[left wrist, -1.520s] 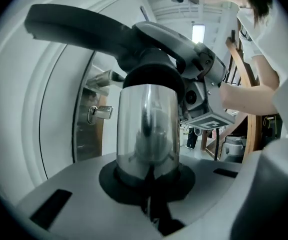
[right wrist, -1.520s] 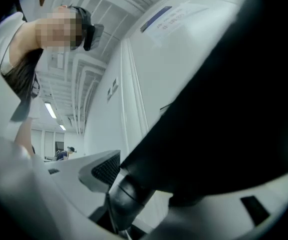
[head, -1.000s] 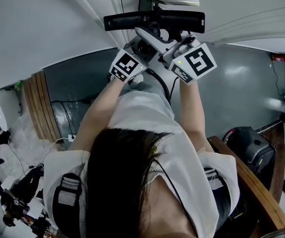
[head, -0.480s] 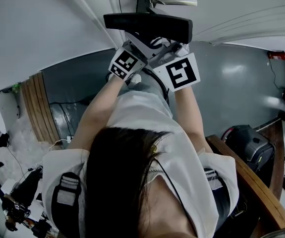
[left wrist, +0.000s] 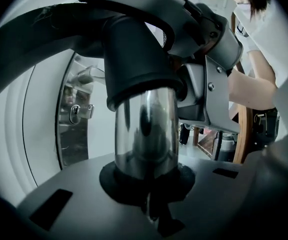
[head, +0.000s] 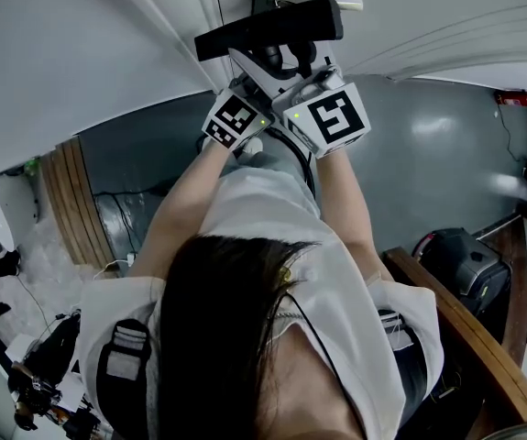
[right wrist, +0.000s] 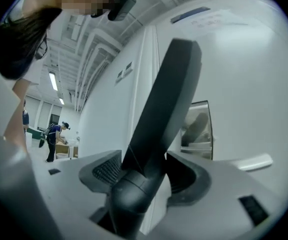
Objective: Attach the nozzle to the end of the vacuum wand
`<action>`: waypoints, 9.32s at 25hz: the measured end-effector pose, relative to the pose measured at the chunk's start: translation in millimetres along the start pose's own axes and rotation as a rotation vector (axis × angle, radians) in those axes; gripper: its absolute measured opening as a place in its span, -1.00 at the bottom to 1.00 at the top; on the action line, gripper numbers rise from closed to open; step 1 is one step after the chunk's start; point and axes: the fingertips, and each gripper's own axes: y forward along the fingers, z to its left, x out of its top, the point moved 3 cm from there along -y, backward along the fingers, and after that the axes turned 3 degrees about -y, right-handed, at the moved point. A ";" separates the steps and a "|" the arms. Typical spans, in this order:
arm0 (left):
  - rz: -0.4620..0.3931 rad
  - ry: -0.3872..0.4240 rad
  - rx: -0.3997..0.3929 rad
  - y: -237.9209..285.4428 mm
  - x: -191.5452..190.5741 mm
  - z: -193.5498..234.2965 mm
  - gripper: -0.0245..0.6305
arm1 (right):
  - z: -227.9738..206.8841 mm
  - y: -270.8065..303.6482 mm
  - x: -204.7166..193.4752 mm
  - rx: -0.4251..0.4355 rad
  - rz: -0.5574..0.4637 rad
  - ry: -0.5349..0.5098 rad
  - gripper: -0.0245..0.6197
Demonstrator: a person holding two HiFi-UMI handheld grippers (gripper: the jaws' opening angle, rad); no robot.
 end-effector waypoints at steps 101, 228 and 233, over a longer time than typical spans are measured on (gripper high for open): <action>-0.051 -0.305 -0.039 -12.9 -23.4 82.4 -0.30 | -33.8 -22.7 -91.3 -0.055 -0.063 0.440 0.12; -0.103 -0.155 0.262 -191.5 36.3 43.0 -0.81 | 109.9 -24.9 -60.4 -0.559 0.128 0.288 -0.88; -0.107 -0.153 0.275 -192.5 39.0 47.9 -0.81 | 110.6 -19.5 -62.7 -0.555 0.147 0.299 -0.88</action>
